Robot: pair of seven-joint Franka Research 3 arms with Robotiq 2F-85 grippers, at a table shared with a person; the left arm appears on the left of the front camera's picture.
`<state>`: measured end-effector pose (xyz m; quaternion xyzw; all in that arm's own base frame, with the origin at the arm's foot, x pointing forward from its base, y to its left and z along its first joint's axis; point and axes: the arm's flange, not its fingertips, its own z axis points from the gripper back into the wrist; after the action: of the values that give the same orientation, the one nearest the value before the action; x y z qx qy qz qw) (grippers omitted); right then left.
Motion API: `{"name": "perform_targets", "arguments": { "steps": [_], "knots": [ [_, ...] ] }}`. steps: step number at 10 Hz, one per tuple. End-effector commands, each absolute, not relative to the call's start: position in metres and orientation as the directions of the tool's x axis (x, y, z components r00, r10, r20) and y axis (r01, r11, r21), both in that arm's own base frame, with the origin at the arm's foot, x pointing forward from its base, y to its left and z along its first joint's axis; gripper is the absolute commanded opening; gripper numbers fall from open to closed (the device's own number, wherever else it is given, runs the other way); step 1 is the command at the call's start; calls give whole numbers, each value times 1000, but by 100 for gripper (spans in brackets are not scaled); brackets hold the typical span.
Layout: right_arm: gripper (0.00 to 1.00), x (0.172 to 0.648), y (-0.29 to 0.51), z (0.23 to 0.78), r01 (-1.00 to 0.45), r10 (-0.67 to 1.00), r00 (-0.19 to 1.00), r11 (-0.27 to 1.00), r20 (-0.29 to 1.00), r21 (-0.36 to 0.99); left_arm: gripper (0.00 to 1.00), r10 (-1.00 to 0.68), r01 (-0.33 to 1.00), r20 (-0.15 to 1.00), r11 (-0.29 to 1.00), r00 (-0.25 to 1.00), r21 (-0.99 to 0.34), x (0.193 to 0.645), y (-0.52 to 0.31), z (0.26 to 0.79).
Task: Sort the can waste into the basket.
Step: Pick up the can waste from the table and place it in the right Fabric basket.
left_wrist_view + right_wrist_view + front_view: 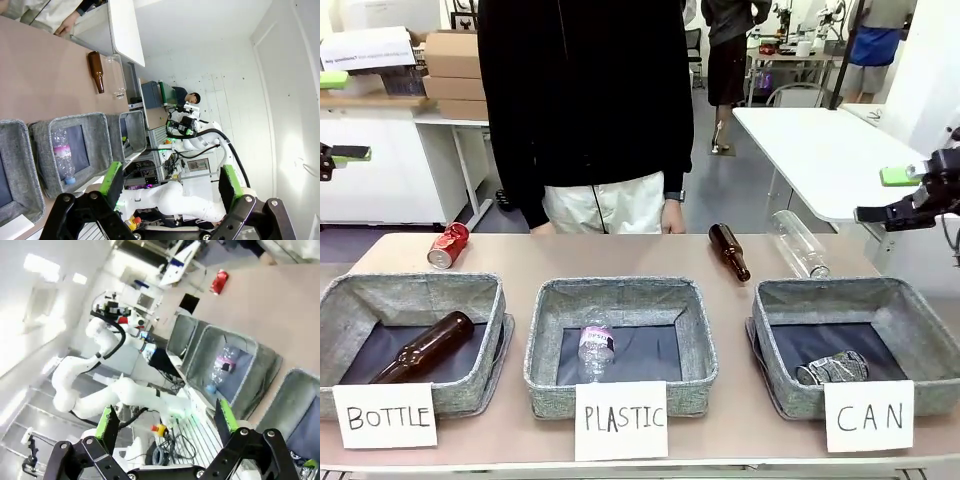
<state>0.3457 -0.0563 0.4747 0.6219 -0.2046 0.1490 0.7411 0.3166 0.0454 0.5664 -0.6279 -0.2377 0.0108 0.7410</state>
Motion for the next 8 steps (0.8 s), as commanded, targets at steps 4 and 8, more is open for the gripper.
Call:
{"name": "perform_targets", "arguments": {
  "steps": [4,8],
  "knots": [
    [100,341,-52,482,-448,60,889,315,453,837,100,315,308,358,198,879,-931,317,44,568],
    [100,341,-52,482,-448,60,889,315,453,837,100,315,308,358,198,879,-931,317,44,568]
  ]
}}
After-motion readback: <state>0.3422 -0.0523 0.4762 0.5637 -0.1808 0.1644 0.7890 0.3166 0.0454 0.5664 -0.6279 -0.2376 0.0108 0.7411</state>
